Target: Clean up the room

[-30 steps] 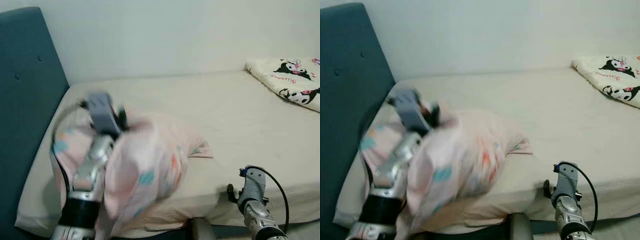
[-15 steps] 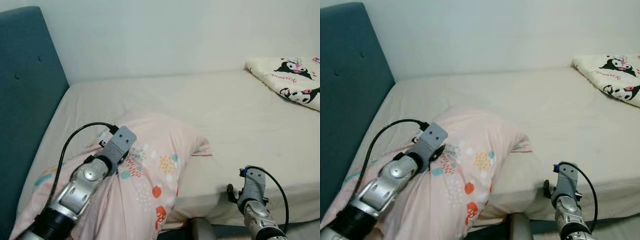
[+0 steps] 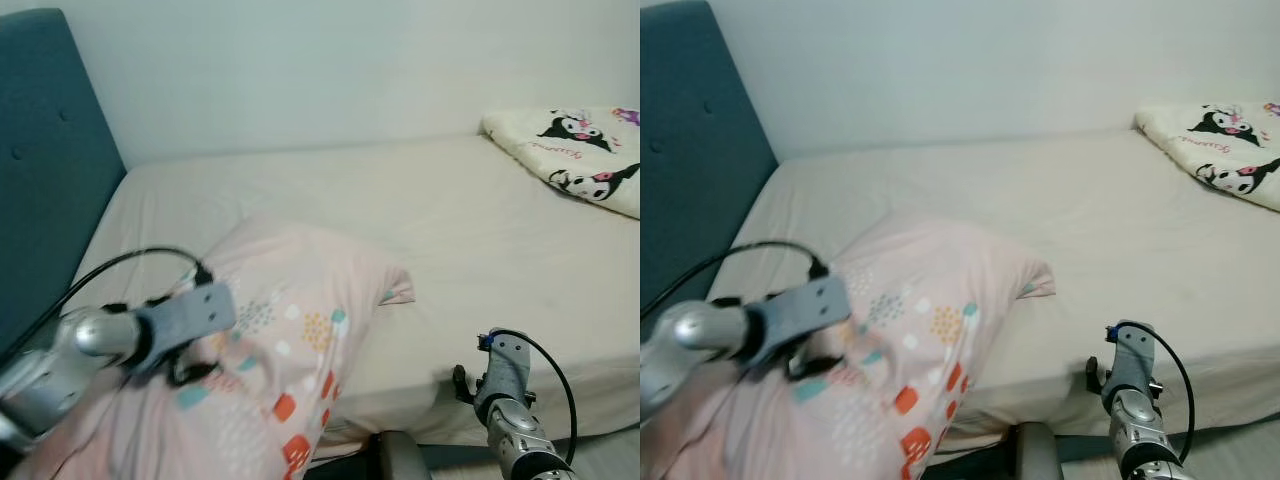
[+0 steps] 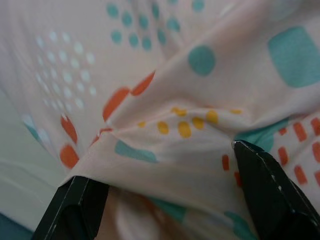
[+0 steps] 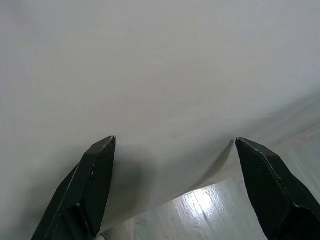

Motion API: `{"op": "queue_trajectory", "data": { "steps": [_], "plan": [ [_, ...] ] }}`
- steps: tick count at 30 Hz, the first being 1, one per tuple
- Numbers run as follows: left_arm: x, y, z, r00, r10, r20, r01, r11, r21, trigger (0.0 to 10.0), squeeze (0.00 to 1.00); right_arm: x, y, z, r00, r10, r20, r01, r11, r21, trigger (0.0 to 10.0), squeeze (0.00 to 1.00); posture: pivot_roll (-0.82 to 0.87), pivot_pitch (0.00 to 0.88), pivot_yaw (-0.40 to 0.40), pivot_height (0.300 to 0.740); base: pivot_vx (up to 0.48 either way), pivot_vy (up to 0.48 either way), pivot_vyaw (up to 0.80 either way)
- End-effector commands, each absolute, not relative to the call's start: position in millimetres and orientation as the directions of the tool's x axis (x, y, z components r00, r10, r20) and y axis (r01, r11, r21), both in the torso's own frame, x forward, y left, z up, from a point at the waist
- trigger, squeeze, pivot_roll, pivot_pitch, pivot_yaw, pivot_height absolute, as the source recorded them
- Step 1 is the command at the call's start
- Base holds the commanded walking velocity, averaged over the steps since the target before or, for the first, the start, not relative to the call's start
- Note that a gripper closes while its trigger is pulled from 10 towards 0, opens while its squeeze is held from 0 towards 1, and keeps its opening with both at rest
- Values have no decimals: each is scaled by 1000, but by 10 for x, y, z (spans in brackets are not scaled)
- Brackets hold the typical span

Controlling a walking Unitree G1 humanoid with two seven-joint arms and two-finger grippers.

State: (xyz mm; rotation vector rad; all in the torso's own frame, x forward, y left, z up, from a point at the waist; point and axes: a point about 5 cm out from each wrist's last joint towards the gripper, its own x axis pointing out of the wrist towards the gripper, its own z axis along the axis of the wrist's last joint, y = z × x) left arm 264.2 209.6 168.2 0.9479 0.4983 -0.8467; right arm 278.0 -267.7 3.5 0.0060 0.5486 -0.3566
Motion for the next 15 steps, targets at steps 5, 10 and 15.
{"op": "queue_trajectory", "data": {
  "steps": [5, 10, 15],
  "plan": [
    [2500, 2672, 1758, 563, -154, -812, 787, 400, 469, 10000, 1000, 2732, -2672, -16, 779, -329, -534, 331, 939, -97, 10000, 0, -53, 1, -12, 541, 0, 0, 0],
    [2414, 3069, 1944, 571, 57, -819, 721, 441, 534, 10000, 1000, 2734, -2672, -15, 777, -329, -536, 330, 939, -98, 10000, 0, -48, 1, -14, 541, 0, 0, 0],
    [2384, 3127, 2252, 614, 70, -786, 682, 454, 574, 10000, 1000, 2737, -2659, -19, 777, -325, -539, 326, 940, -97, 10000, 0, -43, 0, -16, 541, 0, 0, 0]
  ]
}}
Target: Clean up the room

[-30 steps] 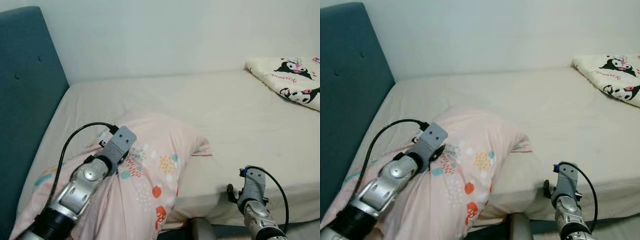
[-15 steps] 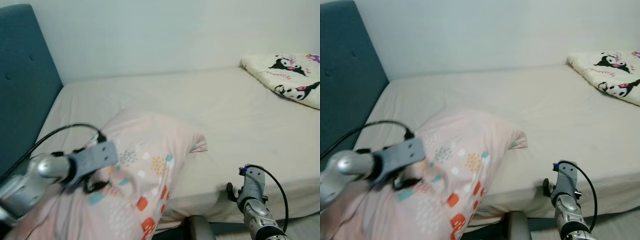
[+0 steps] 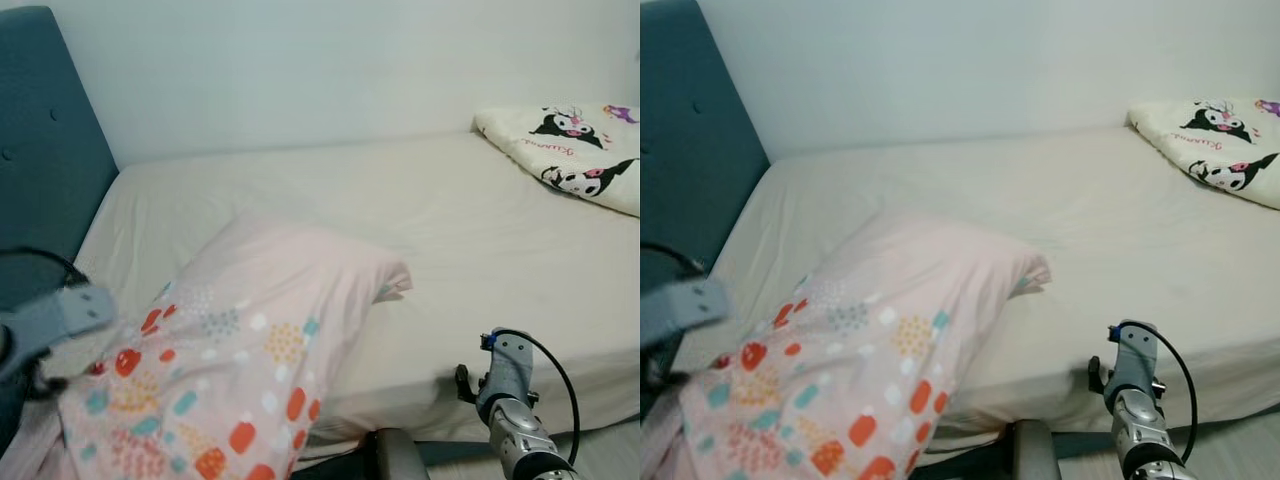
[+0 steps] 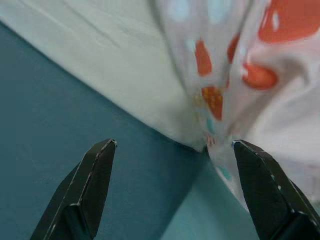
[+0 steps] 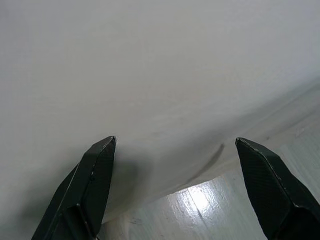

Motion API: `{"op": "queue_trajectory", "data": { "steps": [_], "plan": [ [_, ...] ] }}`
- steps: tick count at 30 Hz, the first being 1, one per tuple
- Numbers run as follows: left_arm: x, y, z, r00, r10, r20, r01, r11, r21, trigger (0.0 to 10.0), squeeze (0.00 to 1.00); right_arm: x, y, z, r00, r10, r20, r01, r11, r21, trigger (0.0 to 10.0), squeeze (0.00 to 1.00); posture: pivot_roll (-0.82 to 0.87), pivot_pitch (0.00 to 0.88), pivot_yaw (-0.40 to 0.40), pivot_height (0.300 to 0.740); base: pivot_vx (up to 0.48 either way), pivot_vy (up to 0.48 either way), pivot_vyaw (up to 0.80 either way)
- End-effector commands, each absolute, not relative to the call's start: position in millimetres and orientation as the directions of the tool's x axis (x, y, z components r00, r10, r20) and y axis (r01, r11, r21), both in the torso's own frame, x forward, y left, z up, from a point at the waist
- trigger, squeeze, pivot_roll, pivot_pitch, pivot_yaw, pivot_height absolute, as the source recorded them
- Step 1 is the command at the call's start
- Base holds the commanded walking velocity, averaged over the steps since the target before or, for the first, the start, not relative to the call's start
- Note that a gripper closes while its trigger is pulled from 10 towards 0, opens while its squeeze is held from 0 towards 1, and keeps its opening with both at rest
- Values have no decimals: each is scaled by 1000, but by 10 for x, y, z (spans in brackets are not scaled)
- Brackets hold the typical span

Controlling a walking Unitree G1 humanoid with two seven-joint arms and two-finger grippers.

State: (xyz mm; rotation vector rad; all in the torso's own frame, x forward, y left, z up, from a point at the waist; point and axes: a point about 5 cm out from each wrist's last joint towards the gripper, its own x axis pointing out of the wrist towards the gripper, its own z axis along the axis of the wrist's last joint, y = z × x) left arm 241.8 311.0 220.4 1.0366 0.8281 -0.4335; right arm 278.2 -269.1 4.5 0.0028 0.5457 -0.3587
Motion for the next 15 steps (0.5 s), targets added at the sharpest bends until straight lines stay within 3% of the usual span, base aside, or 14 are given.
{"op": "queue_trajectory", "data": {
  "steps": [1, 4, 7, 8, 10, 11, 12, 15],
  "plan": [
    [2382, 3124, 2258, 615, 69, -786, 682, 455, 573, 10000, 1000, 2737, -2658, -20, 777, -325, -539, 326, 940, -97, 10000, 0, -43, 0, -16, 541, 0, 0, 0],
    [2372, 3107, 2316, 627, 42, -778, 677, 464, 571, 10000, 1000, 2738, -2655, -20, 777, -324, -540, 326, 941, -97, 10000, 0, -44, 0, -15, 541, 0, 0, 0],
    [2410, 2936, 2550, 679, -196, -708, 703, 451, 550, 10000, 1000, 2736, -2657, -22, 775, -325, -542, 326, 940, -99, 10000, 0, -40, 0, -14, 541, 0, 0, 0],
    [2410, 2936, 2550, 679, -196, -708, 703, 451, 550, 10000, 1000, 2736, -2657, -22, 775, -325, -542, 326, 940, -99, 10000, 0, -40, 0, -14, 541, 0, 0, 0],
    [2455, 2746, 2535, 674, -361, -644, 732, 438, 521, 10000, 1000, 2731, -2664, -24, 773, -328, -543, 329, 939, -99, 10000, 0, -46, 0, -9, 541, 0, 0, 0],
    [2455, 2746, 2535, 674, -361, -644, 732, 438, 521, 10000, 1000, 2731, -2664, -24, 773, -328, -543, 329, 939, -99, 10000, 0, -46, 0, -9, 541, 0, 0, 0],
    [2529, 2440, 2439, 641, -554, -531, 767, 439, 469, 10000, 0, 2727, -2665, -27, 772, -330, -543, 332, 938, -98, 10000, 0, -49, 0, -8, 541, 0, 0, 0],
    [2608, 2227, 2366, 627, -648, -432, 778, 492, 392, 10000, 0, 2726, -2662, -29, 772, -330, -543, 332, 938, -97, 10000, 0, -53, 0, -9, 541, 0, 0, 0]
  ]
}}
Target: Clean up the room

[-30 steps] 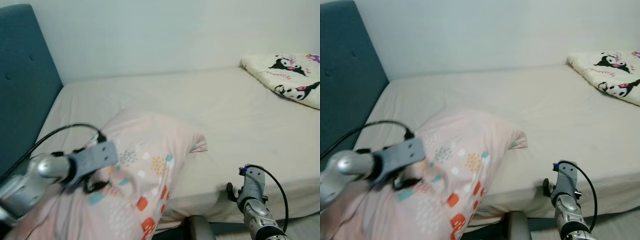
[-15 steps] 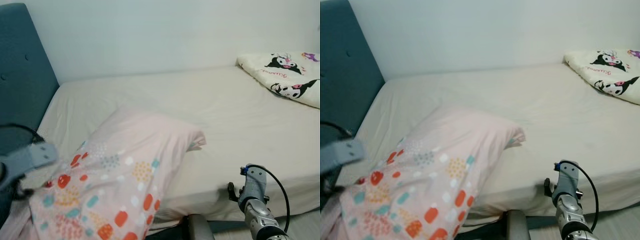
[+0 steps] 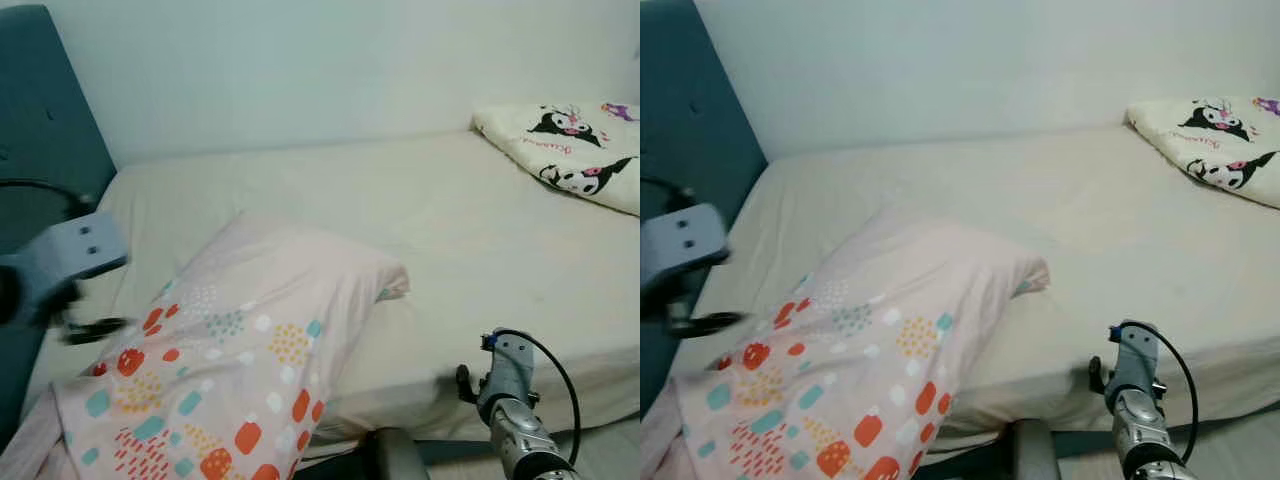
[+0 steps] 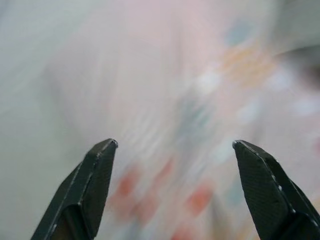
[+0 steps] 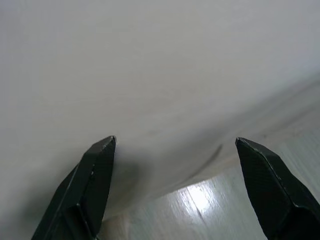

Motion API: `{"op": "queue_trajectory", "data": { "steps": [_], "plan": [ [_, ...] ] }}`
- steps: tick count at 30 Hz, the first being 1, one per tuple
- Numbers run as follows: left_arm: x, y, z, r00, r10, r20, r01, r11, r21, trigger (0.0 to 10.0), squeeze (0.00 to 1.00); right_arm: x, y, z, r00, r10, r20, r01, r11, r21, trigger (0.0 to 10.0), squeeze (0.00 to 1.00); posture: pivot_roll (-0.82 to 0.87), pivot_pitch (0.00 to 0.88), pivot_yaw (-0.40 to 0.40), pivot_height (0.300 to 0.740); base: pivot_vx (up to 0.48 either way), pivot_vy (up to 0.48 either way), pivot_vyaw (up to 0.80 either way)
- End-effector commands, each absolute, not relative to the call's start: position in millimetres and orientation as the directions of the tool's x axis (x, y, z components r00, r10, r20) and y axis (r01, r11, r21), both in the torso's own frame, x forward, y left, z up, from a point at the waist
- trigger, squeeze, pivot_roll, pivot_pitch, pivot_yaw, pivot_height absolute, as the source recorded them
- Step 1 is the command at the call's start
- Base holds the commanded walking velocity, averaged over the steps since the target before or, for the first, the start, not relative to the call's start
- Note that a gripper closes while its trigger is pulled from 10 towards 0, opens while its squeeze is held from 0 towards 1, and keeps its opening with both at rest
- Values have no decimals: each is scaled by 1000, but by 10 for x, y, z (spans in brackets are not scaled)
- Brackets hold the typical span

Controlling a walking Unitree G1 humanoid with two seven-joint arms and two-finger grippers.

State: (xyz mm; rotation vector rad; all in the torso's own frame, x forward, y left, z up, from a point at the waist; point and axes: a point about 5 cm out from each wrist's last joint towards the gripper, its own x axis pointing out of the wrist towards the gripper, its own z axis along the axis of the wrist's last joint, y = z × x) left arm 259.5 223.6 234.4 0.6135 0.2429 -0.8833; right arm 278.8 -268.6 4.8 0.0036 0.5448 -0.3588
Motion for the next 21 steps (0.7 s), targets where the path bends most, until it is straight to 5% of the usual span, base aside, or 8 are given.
{"op": "queue_trajectory", "data": {
  "steps": [1, 15, 21],
  "plan": [
    [2648, 2113, 2274, 625, -670, -400, 780, 519, 349, 10000, 0, 2722, -2663, -32, 772, -330, -543, 332, 938, -98, 10000, 0, -60, 0, -7, 541, 0, 0, 0],
    [2966, 1607, 1792, 758, -560, -333, 650, 690, 319, 10000, 0, 2708, -2700, -28, 770, -335, -543, 330, 937, -110, 10000, 0, -70, 3, -15, 541, 0, 0, 0],
    [2982, 1684, 1294, 791, -339, -510, 550, 759, 348, 10000, 0, 2718, -2699, -19, 773, -332, -541, 324, 939, -114, 10000, 0, -69, 1, -15, 541, 0, 0, 0]
  ]
}}
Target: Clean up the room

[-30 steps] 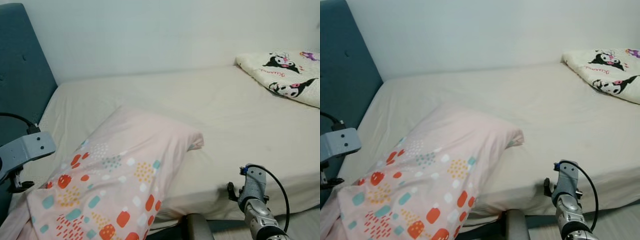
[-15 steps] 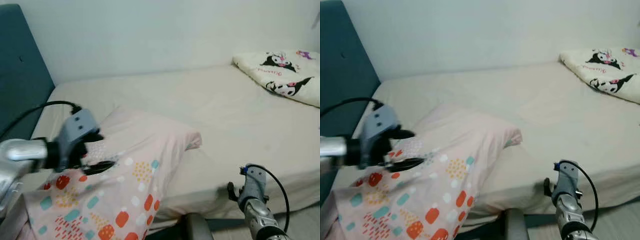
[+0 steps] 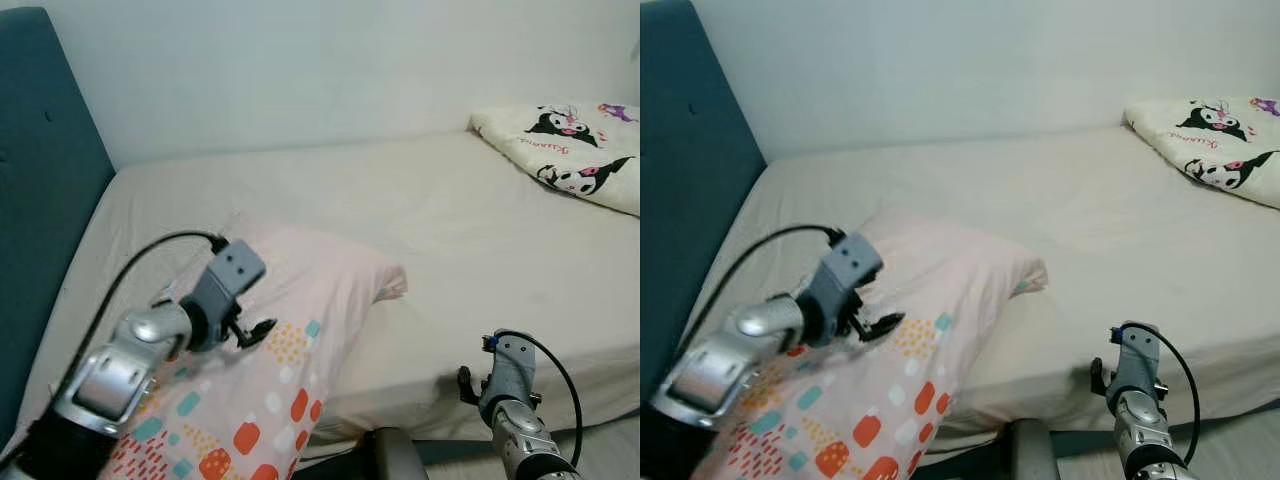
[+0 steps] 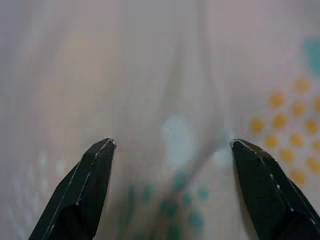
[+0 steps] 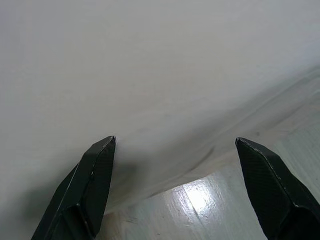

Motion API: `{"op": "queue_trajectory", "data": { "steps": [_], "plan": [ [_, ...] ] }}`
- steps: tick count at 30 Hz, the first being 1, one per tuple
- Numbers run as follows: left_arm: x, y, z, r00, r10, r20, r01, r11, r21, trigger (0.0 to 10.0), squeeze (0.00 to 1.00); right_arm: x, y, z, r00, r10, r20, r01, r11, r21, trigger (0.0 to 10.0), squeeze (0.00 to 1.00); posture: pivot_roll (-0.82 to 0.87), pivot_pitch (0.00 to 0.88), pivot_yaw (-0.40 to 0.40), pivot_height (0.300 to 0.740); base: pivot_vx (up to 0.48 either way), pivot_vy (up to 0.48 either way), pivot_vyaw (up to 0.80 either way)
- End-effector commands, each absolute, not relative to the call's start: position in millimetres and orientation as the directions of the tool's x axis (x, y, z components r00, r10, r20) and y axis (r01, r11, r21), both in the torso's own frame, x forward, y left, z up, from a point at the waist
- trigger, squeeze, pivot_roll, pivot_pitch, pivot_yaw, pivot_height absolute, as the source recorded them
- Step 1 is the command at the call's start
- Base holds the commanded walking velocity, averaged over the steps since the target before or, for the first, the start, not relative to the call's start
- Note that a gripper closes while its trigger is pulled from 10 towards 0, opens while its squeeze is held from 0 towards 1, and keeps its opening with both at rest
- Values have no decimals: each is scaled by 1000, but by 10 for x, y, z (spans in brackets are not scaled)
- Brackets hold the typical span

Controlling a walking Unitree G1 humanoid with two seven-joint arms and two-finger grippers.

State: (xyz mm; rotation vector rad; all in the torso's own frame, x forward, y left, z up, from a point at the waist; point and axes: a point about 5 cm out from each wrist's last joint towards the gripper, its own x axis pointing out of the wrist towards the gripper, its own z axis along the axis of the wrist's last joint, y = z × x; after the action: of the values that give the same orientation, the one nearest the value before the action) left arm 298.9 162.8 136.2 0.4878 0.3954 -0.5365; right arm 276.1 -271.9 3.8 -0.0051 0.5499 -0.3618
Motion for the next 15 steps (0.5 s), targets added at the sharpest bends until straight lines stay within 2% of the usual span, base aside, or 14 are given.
{"op": "queue_trajectory", "data": {
  "steps": [1, 4, 5, 10, 15],
  "plan": [
    [2967, 1709, 1243, 784, -318, -533, 549, 756, 356, 10000, 0, 2718, -2699, -19, 773, -332, -541, 323, 939, -114, 10000, 0, -69, 1, -15, 541, 0, 0, 0],
    [2922, 1829, 1041, 758, -213, -616, 524, 762, 382, 10000, 0, 2718, -2695, -20, 774, -331, -541, 322, 940, -114, 10000, 0, -70, 0, -14, 541, 0, 0, 0],
    [2922, 1829, 1041, 758, -213, -616, 524, 762, 382, 10000, 0, 2718, -2695, -20, 774, -331, -541, 322, 940, -114, 10000, 0, -70, 0, -14, 541, 0, 0, 0],
    [2920, 1900, 885, 744, -79, -663, 419, 829, 371, 10000, 0, 2725, -2695, -14, 775, -331, -538, 322, 940, -114, 10000, 0, -75, 3, -12, 541, 0, 0, 0],
    [2854, 1887, 734, 689, -43, -724, 409, 848, 338, 10000, 0, 2722, -2701, -13, 775, -334, -537, 324, 939, -115, 10000, 0, -73, 6, -13, 541, 0, 0, 0]
  ]
}}
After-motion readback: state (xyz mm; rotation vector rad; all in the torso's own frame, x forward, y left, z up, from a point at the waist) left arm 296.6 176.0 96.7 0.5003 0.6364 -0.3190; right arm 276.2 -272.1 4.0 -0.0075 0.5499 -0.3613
